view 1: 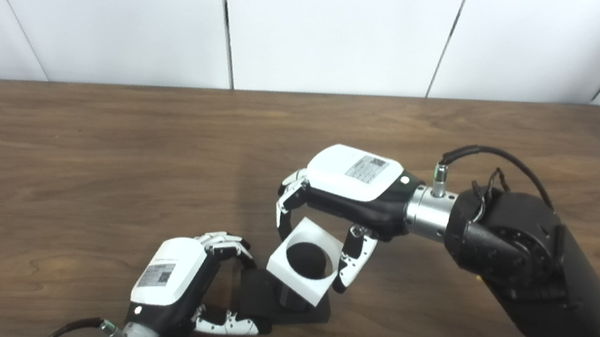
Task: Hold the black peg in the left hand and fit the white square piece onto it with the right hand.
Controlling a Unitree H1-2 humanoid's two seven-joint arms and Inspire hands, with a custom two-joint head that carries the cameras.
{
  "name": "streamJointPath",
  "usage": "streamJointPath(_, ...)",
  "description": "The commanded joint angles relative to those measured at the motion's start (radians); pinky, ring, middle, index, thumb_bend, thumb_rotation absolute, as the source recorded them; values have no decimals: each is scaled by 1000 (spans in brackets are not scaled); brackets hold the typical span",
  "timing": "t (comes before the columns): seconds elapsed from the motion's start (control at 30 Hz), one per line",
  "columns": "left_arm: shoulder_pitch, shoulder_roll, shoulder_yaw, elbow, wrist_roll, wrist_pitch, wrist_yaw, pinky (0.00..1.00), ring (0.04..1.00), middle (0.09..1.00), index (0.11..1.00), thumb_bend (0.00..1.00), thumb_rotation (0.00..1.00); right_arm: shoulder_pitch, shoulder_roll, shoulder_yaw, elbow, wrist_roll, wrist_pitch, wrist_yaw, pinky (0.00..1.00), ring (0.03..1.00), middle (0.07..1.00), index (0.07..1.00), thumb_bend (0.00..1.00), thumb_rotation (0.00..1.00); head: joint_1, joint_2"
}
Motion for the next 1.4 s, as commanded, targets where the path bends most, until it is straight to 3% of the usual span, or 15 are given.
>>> streamJointPath(0.0, 22, 1, -24, 22, -23, 22, -76, 753, 828, 768, 490, 504, 53, -6, -8, -3, 7, -8, -22, -7, 756, 829, 689, 483, 521, 125, 0, 0)
streamJointPath(0.87, 27, 0, -28, -3, -18, 30, -89, 742, 820, 762, 490, 504, 52, 27, 28, -5, 47, -30, -30, -37, 754, 819, 688, 483, 521, 125, 5, 22)
streamJointPath(1.13, 24, -3, -28, -5, -17, 35, -96, 747, 823, 764, 490, 504, 53, 43, 38, -5, 39, -50, -2, -17, 768, 825, 701, 492, 524, 143, 5, 24)
streamJointPath(1.17, 24, -3, -28, -4, -17, 33, -95, 746, 822, 764, 490, 504, 53, 41, 38, -4, 36, -54, 7, -8, 779, 832, 709, 568, 706, 188, 5, 24)
streamJointPath(1.23, 24, -4, -28, -5, -16, 37, -97, 747, 824, 765, 490, 503, 53, 37, 35, -1, 27, -64, 21, 13, 801, 845, 719, 654, 889, 272, 6, 23)
streamJointPath(1.37, 24, -3, -27, -4, -15, 36, -96, 742, 823, 764, 490, 504, 53, 33, 29, 2, 7, -83, 40, 55, 882, 883, 796, 785, 996, 472, 6, 23)
